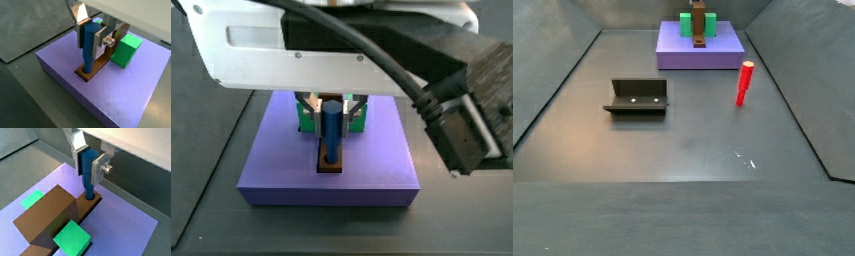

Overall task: Pick up the blue object. Move up. Move to above the board. Insert the blue object.
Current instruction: Insert the blue object.

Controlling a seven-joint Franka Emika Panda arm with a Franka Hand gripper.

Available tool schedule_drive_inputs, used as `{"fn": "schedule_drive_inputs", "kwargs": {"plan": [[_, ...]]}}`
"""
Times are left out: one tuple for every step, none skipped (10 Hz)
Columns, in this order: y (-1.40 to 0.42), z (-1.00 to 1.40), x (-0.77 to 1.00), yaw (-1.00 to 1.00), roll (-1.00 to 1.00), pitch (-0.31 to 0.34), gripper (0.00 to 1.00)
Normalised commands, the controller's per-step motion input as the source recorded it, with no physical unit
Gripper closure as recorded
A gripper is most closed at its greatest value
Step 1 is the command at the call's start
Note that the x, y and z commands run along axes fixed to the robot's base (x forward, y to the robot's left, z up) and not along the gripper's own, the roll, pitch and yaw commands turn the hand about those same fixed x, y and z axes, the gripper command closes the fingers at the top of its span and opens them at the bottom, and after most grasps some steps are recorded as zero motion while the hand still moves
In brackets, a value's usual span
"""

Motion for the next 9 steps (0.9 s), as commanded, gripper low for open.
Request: {"fn": "schedule_drive_inputs", "kwargs": {"plan": [[0.04,-0.12,0.07,-0.11,0.11,0.027,1.0],[0.0,-0.15,0.07,-0.1,0.1,0.023,1.0],[0.0,-0.23,0.0,-0.08,0.06,0.0,1.0],[0.0,-0.29,0.0,-0.09,0.05,0.0,1.0],[0.03,-0.31,0.0,-0.1,0.08,0.0,1.0],[0.01,-0.32,0.0,-0.1,0.05,0.0,1.0],[0.0,-0.34,0.0,-0.09,0.05,0.0,1.0],[0.01,-0.39,0.0,-0.09,0.07,-0.01,1.0],[0.02,-0.4,0.0,-0.1,0.06,-0.009,1.0]]}}
